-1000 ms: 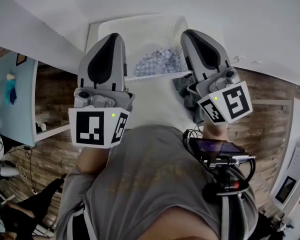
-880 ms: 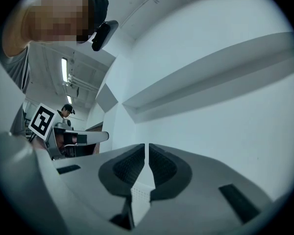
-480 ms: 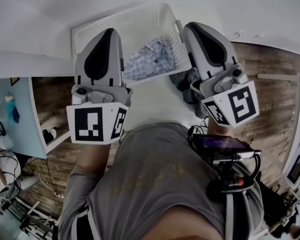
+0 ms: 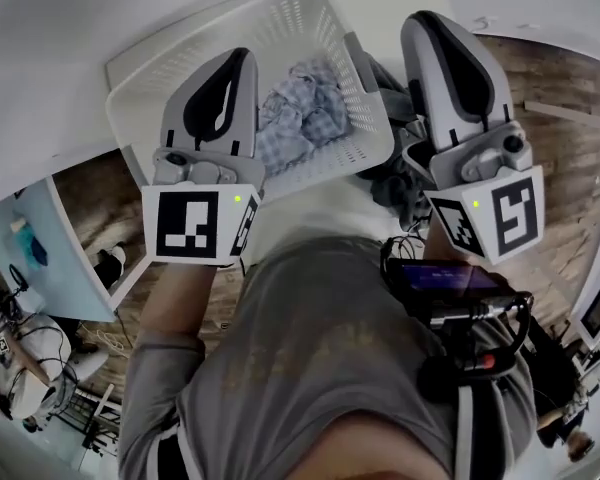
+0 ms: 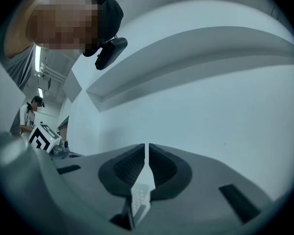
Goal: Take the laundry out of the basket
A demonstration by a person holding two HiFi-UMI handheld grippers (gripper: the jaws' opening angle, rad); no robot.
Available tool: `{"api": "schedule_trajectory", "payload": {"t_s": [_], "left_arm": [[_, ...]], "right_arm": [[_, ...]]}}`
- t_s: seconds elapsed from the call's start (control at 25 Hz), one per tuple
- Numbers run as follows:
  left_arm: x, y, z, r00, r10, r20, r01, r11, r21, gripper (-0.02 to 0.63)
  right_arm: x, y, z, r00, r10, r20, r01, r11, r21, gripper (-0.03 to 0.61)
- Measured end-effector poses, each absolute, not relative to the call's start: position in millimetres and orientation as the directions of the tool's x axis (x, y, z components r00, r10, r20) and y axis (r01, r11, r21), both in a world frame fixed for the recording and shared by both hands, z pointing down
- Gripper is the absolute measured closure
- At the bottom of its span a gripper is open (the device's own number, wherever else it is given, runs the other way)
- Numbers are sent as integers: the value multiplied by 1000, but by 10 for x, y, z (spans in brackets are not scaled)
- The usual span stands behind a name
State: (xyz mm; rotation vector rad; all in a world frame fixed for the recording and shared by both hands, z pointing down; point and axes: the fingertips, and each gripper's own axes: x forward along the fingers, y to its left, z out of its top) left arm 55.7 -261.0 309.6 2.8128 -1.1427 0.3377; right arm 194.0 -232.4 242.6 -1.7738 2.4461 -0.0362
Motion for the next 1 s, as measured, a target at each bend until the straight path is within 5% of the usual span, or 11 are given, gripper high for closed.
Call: {"api": "schedule_trajectory", "payload": {"t_s": [0.32,0.6,1.0], "left_arm": [[693,-2799,3745,734,-526,430,-595,-803,33,602],[878,-2611,4328,767,-261,586,-431,-886,170,414],[937,-2268,4975,692,-53,720,-302,-927,222,330]], "right_arm": [[2176,-2670,2714,-251,-967,-49,-955,255,-149,548],[2282,-2884,3007,-237,-971,3,-958,233,-170,548],[2377,-2994,3309,-235,-971,53,-957,221,-189,548]]}}
